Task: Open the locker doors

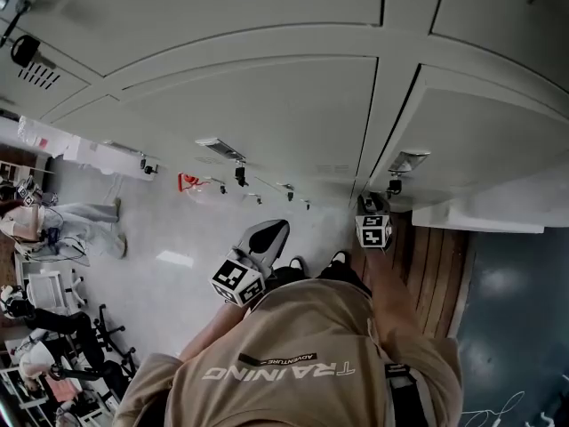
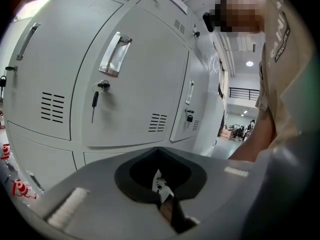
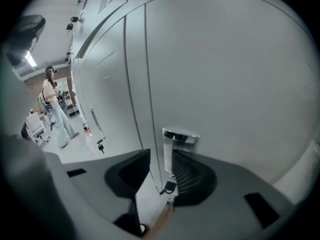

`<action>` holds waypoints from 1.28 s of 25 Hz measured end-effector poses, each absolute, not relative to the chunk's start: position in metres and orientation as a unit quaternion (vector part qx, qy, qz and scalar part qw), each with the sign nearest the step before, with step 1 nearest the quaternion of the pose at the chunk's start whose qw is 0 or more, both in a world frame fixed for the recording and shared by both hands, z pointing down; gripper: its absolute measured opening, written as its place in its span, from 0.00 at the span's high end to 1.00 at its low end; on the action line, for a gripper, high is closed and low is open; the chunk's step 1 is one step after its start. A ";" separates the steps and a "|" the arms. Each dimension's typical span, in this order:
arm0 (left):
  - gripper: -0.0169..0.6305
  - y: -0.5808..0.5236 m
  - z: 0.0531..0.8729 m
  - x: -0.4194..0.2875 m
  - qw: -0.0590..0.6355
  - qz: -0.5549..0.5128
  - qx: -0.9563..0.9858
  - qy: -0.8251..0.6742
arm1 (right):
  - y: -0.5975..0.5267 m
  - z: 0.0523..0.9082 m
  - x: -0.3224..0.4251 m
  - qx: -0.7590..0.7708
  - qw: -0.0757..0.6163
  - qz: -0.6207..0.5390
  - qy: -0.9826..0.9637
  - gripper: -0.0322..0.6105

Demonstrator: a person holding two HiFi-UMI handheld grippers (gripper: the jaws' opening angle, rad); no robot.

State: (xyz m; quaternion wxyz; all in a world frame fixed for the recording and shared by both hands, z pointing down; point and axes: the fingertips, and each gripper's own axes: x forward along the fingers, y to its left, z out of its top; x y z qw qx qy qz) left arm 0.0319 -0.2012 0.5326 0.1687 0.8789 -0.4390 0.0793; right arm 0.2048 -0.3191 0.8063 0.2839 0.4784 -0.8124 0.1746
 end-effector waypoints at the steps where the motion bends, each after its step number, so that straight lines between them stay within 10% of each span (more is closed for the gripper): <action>1: 0.96 -0.200 0.534 0.032 0.171 0.081 0.879 -0.438 | -0.321 0.806 0.202 0.475 0.280 0.178 -0.815 0.77; 14: 0.96 -0.185 0.538 0.047 0.171 0.079 0.904 -0.384 | -0.232 0.805 0.221 0.468 0.276 0.209 -0.813 0.75; 32: 0.96 -0.166 0.542 0.084 0.167 0.082 0.933 -0.308 | -0.098 0.810 0.452 0.658 0.290 0.249 -0.649 0.75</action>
